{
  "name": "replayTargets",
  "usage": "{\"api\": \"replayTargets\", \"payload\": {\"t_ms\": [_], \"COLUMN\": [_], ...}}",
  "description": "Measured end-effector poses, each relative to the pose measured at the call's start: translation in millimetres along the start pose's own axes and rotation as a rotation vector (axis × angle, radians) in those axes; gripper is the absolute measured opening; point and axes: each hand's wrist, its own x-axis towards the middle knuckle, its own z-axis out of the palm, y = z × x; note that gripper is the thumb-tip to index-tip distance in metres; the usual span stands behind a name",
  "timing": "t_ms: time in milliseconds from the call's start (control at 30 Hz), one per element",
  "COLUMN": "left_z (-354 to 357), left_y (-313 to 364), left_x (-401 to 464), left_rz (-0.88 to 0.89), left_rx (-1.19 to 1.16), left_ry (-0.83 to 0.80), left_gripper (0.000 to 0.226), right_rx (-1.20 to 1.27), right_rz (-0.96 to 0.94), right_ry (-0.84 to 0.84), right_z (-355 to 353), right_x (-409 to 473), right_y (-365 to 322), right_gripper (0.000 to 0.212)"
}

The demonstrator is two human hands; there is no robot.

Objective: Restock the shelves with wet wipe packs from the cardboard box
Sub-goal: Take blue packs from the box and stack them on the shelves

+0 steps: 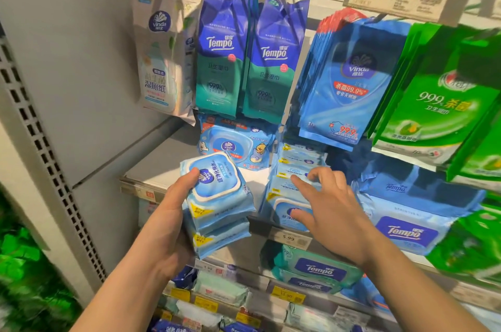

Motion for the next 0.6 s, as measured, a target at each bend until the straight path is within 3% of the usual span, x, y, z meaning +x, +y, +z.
{"api": "replayTargets", "payload": {"t_ms": [100,167,300,367,500,600], "left_z": [0.4,0.3,5.0,11.8,29.0,30.8], "left_y": [0.7,0.8,-1.2,-4.6,-6.9,-4.4], "left_x": [1.5,2.8,9.9,15.3,18.7,22.6], "left_rz": [0.012,0.024,0.017,0.051,0.146,0.142], "left_rx": [-0.013,-0.006,0.019,0.028,0.061,0.127], "left_ry": [-0.028,-0.053,-0.065,-0.069,-0.090,-0.108], "left_gripper": [0.044,0.045,0.055,0.064,0.064,0.064], "right_rx": [-0.087,-0.084,0.523,0.805,0.682,0.697], "right_rz": [0.015,0.020,0.064,0.134,0.144,0.168], "right_ry": [-0.025,0.043,0.310,0.218,0.041,0.052], "right_z": [1.1,-1.5,-20.1,-32.7,-43.7,-47.5], "right_x": [0.0,-3.0,-12.9,-14.6,-10.2,-2.7], "right_y": [-2.1,-9.5,-52.3,-77.5,-106.1,-100.4], "right_gripper": [0.071,0.069,0.043,0.058,0.107,0.099]}}
